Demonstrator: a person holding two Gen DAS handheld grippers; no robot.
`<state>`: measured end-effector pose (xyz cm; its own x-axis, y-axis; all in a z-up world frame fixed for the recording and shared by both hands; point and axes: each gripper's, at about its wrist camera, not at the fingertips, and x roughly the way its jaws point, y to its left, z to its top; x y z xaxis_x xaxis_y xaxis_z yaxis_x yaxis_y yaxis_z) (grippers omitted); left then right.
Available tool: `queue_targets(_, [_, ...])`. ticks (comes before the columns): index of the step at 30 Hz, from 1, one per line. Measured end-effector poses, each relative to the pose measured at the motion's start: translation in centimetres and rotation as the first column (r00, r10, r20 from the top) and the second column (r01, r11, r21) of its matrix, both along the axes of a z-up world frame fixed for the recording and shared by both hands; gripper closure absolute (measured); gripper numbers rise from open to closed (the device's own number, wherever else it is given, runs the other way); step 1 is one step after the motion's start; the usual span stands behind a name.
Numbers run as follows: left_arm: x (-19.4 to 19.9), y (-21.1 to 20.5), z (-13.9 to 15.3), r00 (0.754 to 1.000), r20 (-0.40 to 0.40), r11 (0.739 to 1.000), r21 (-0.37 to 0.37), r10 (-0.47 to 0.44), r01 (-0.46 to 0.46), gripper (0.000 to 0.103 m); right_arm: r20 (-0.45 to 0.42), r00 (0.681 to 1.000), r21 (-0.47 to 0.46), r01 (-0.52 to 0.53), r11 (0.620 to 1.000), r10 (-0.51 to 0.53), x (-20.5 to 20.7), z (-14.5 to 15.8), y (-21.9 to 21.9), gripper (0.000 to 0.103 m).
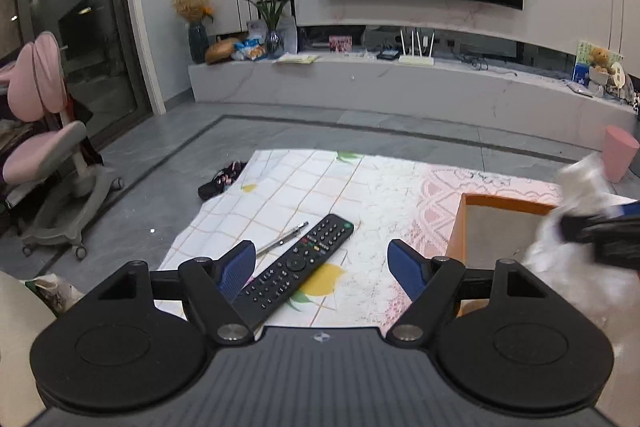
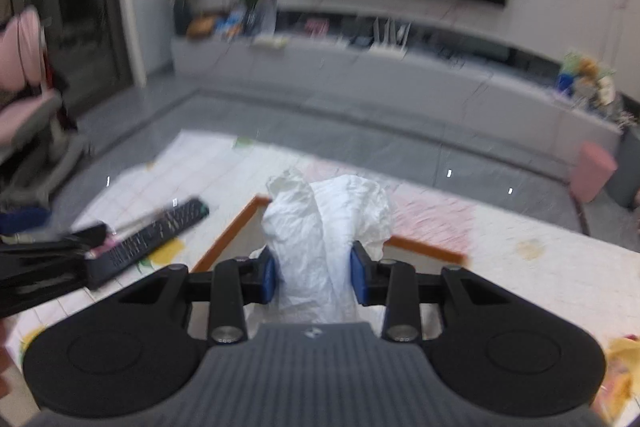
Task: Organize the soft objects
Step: 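Lower the white plastic into the orange box and open the right tool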
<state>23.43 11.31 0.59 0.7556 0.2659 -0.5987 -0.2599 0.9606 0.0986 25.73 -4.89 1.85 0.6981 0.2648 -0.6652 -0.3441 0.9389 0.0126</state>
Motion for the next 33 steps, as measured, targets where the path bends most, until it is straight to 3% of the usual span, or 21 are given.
queue_targets(5, [0.3, 0.1, -0.5, 1.000, -0.019, 1.000, -0.018, -0.022, 0.022, 0.014, -0.112, 0.993, -0.100, -0.050, 0.994, 0.038, 4.7, -5.1, 3.9, 0.068])
queue_targets(11, [0.4, 0.0, -0.9, 0.999, -0.030, 0.999, -0.025, -0.033, 0.032, 0.014, -0.216, 0.975, -0.005, -0.047, 0.999, 0.045, 6.9, -9.0, 5.8, 0.069])
queue_targets(17, [0.3, 0.2, -0.8, 0.999, -0.034, 0.999, -0.033, -0.028, 0.027, 0.014, -0.311, 0.950, -0.004, 0.014, 1.000, -0.015, 8.8, -12.1, 5.2, 0.068])
queue_targets(22, [0.6, 0.3, -0.6, 0.999, -0.040, 0.999, -0.048, -0.020, 0.019, 0.014, -0.280, 0.960, -0.017, -0.032, 0.999, 0.026, 8.0, -11.2, 5.2, 0.061])
queue_targets(25, [0.6, 0.1, -0.5, 0.999, -0.036, 0.999, -0.046, -0.024, 0.022, 0.014, -0.257, 0.966, -0.008, -0.048, 0.999, 0.044, 7.2, -10.2, 4.5, 0.051])
queue_targets(29, [0.3, 0.3, -0.3, 0.999, -0.018, 0.995, -0.094, -0.042, 0.040, 0.014, -0.244, 0.969, -0.018, -0.041, 0.999, 0.036, 6.7, -8.7, 3.6, 0.015])
queue_targets(33, [-0.5, 0.2, 0.8, 0.999, 0.031, 0.993, -0.108, -0.037, 0.040, 0.014, -0.177, 0.980, 0.028, -0.087, 0.996, 0.091, 5.1, -6.0, 2.7, 0.013])
